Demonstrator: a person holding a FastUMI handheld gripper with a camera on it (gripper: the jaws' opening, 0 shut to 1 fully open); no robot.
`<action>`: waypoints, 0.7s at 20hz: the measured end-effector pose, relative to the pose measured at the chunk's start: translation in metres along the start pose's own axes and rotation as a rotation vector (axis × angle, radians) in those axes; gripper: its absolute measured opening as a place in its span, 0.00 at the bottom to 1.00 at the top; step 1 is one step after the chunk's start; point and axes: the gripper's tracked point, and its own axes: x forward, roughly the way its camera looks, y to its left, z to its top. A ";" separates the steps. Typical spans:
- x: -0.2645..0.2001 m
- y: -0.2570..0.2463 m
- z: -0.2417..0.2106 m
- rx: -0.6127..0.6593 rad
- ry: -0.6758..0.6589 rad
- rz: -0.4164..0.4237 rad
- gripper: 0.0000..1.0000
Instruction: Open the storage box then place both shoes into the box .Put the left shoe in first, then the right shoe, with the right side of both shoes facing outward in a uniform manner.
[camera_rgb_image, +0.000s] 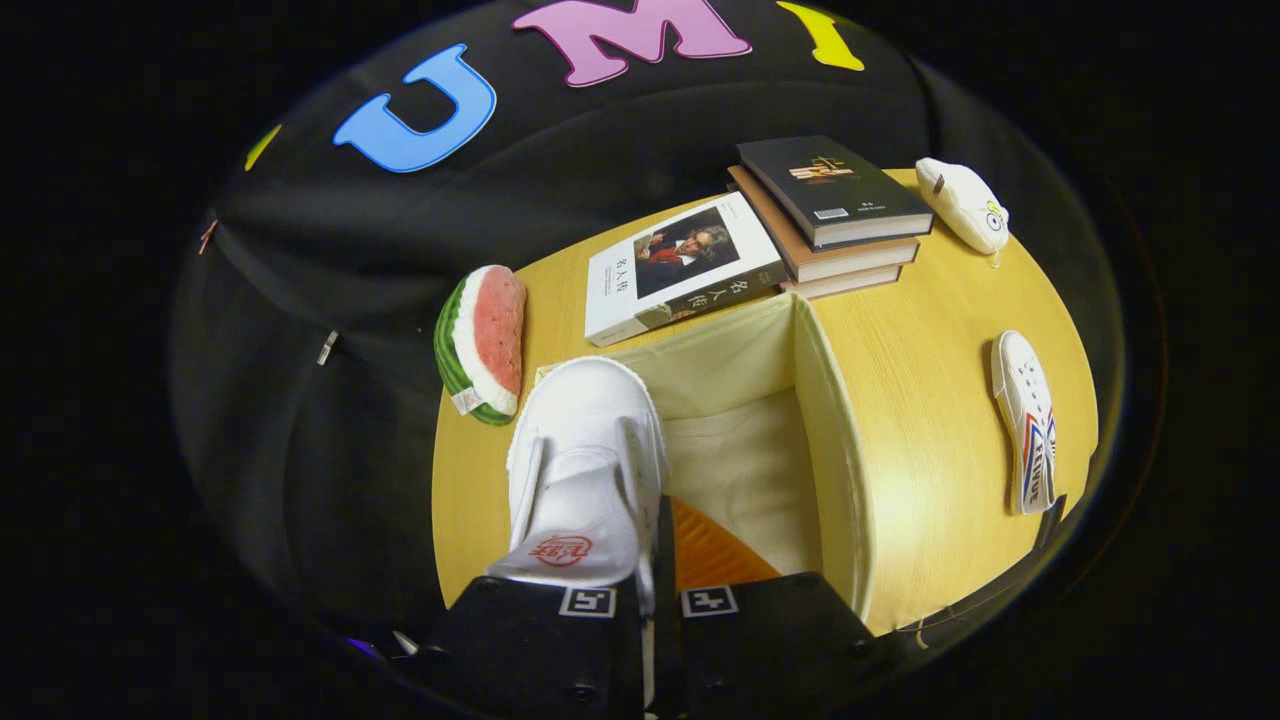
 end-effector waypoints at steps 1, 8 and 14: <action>0.001 0.004 -0.002 0.009 0.014 0.016 0.13; -0.024 0.036 0.008 -0.001 0.009 0.152 0.99; -0.069 -0.001 0.012 -0.126 -0.063 0.143 0.99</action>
